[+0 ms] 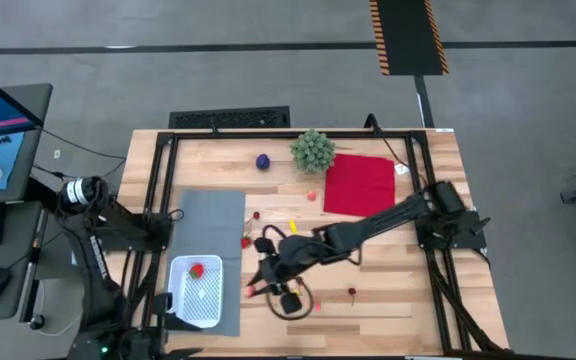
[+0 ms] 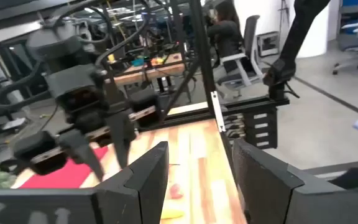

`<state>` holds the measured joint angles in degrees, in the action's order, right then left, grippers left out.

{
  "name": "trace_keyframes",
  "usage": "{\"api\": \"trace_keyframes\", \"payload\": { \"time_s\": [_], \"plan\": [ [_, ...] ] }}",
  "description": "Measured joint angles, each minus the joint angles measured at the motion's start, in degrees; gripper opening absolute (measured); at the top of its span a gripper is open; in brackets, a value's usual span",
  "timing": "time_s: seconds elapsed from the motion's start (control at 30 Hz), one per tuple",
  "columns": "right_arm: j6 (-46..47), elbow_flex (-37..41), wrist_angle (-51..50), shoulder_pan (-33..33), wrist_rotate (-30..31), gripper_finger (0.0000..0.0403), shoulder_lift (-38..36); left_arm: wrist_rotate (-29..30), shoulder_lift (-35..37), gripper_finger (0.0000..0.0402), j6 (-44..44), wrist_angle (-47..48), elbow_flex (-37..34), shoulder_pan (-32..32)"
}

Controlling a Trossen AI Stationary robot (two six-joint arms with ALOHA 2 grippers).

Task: Pick and placing Produce into tupperware
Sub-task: Put the pink apricot into the white basket

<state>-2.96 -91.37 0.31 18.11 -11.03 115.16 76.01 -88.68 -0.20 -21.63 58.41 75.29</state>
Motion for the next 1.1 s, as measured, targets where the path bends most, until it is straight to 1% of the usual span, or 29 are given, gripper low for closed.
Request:
{"api": "trace_keyframes", "payload": {
  "time_s": [0.13,0.27,0.37,0.47,0.57,0.7,0.87,1.1],
  "plan": [
    [-2.0,-8.2,-3.7,-1.1,-1.1,0.0119,6.0,0.0,0.0,0.0171,-1.1,0.0,0.0,1.6],
    [-3.5,-15.5,-7.0,-2.0,-2.5,0.0119,10.9,-0.6,0.0,0.0171,-1.6,0.0,0.0,1.9],
    [-4.0,-20.0,-8.5,-2.7,-3.4,0.0119,14.3,-2.5,0.0,0.0171,-2.6,-0.1,0.0,2.1],
    [-4.4,-24.0,-8.8,-3.5,-6.6,0.0119,17.9,-6.3,0.0,0.0171,-3.2,-0.3,0.0,2.4],
    [-4.3,-27.7,-9.3,-4.2,-7.0,0.0119,20.9,-8.8,0.0,0.0171,-3.5,-0.9,0.0,2.8],
    [-4.8,-31.5,-10.4,-5.1,-7.1,0.0119,24.4,-10.1,0.0,0.0171,-3.7,-1.3,0.0,2.9],
    [-4.4,-35.2,-12.4,-6.0,-7.1,0.0119,27.3,-10.2,0.0,0.0171,-3.6,-1.4,0.0,2.9],
    [-3.5,-35.8,-13.4,-7.0,-7.0,0.0119,27.7,-10.2,0.0,0.0171,-3.9,-1.4,0.0,2.9]
  ]
}}
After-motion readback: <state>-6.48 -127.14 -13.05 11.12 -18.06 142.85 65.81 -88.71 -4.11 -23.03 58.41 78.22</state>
